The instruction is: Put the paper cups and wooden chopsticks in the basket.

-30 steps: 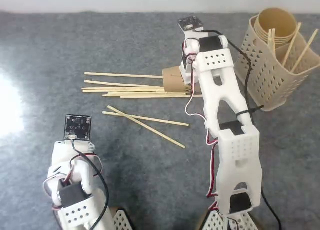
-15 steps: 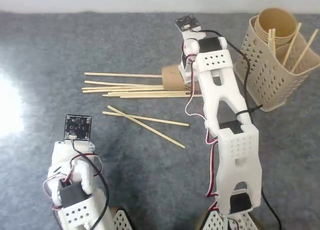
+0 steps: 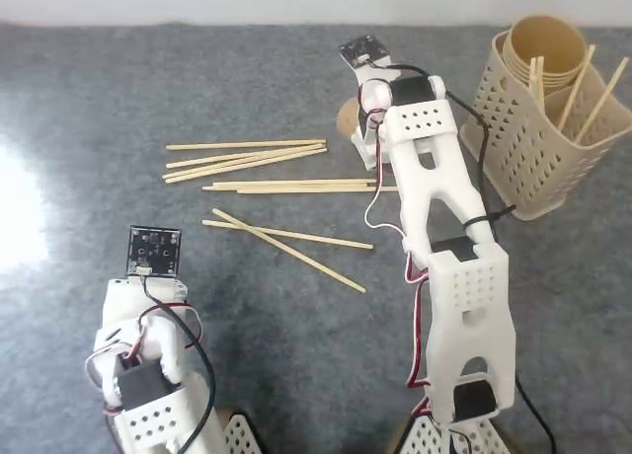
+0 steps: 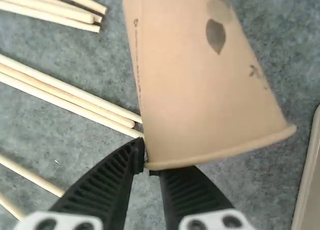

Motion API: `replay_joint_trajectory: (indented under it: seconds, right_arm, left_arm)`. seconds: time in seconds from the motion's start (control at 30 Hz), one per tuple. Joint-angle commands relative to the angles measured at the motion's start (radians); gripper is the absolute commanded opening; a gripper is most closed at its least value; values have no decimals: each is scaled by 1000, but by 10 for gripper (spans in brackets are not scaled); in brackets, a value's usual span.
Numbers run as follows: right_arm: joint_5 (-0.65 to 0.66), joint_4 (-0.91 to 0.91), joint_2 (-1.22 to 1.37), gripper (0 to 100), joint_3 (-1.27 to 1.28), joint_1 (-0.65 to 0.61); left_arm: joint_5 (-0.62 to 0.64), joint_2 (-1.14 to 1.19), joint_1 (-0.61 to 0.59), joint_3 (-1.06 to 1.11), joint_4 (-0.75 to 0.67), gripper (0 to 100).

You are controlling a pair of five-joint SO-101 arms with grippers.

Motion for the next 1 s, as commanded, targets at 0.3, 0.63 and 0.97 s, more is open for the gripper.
replay_joint_trajectory:
  seconds: [0.3, 0.63, 0.97]
  right_arm:
    - [115, 107, -266, 8, -12, 27]
    - [319, 309, -642, 9, -2, 147]
    - [999, 308, -1040, 9, 470, 243]
  left_arm:
    - [-11, -8, 6, -7, -17, 14]
    - [-11, -8, 6, -7, -17, 14]
    - [-11, -8, 6, -7, -17, 14]
